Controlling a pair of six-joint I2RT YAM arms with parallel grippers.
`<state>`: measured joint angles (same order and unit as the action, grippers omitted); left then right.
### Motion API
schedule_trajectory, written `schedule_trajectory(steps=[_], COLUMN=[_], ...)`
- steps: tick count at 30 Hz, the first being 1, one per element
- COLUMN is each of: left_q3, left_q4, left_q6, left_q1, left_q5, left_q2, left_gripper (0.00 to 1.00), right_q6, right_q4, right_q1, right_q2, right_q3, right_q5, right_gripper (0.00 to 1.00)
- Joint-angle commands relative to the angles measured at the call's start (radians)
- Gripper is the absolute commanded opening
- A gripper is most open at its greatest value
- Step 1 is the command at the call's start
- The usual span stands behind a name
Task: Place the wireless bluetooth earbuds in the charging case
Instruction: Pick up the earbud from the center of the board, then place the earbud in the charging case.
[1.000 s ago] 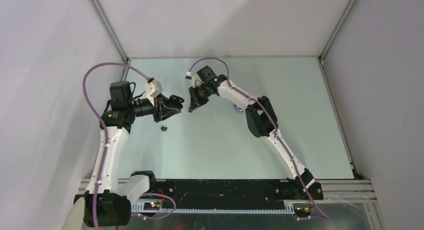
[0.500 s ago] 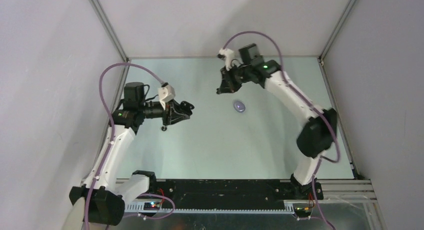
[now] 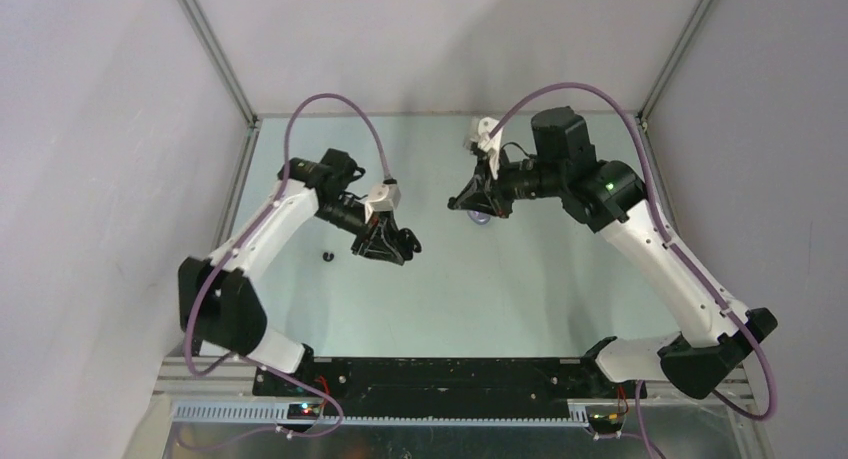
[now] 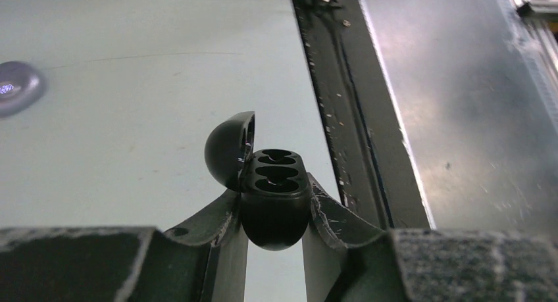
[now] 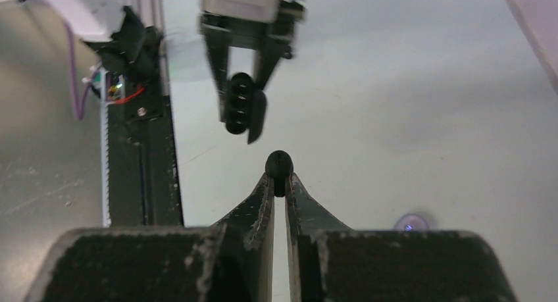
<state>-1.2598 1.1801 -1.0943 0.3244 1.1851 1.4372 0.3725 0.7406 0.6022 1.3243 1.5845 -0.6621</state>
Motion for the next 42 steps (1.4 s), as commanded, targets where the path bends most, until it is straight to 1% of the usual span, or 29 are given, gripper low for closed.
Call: schedule_trajectory(steps=[1, 4, 6, 9, 11, 13, 18, 19, 21, 23, 28, 34, 42], left_q3=[-0.089, -0.087, -0.092, -0.093, -0.085, -0.069, -0.011, 0.001, 0.010, 0.014, 0.019, 0.030, 0.034], left_q4=[0.421, 0.424, 0.424, 0.412, 0.370, 0.305, 0.074, 0.051, -0.012, -0.031, -0.065, -0.084, -0.070], left_q6=[-0.418, -0.452, -0.457, -0.449, -0.405, -0.330, -0.089, -0.039, 0.006, 0.030, 0.070, 0.088, 0.068], left_q1=[0.034, 0.055, 0.074, 0.101, 0.115, 0.126, 0.146, 0.149, 0.153, 0.153, 0.153, 0.154, 0.155], left_q5=[0.063, 0.076, 0.089, 0.072, 0.059, 0.043, -0.013, -0.019, -0.031, -0.035, -0.046, -0.052, -0.046], left_q2=[0.102, 0.115, 0.117, 0.117, 0.111, 0.103, 0.056, 0.050, 0.038, 0.031, 0.019, -0.004, -0.027], left_gripper=[0.18, 0.18, 0.17, 0.16, 0.15, 0.15, 0.13, 0.13, 0.13, 0.12, 0.12, 0.12, 0.12], right_q6=[0.059, 0.061, 0.062, 0.064, 0.065, 0.065, 0.053, 0.052, 0.051, 0.048, 0.043, 0.054, 0.063], right_q4=[0.018, 0.006, 0.006, 0.013, 0.012, 0.011, 0.009, 0.010, 0.013, 0.014, 0.012, 0.005, -0.017], right_q1=[0.068, 0.124, 0.150, 0.187, 0.207, 0.225, 0.256, 0.261, 0.263, 0.264, 0.268, 0.277, 0.299], right_q2=[-0.013, -0.005, 0.011, 0.039, 0.054, 0.067, 0.088, 0.090, 0.090, 0.090, 0.098, 0.122, 0.139], right_q3=[-0.051, -0.086, -0.088, -0.090, -0.095, -0.096, -0.095, -0.095, -0.095, -0.095, -0.102, -0.111, -0.120], right_q5=[-0.068, -0.051, -0.037, -0.024, -0.020, -0.011, -0.001, -0.005, -0.012, -0.021, -0.041, -0.005, 0.104], right_gripper=[0.11, 0.11, 0.11, 0.11, 0.11, 0.10, 0.10, 0.10, 0.10, 0.10, 0.11, 0.10, 0.09])
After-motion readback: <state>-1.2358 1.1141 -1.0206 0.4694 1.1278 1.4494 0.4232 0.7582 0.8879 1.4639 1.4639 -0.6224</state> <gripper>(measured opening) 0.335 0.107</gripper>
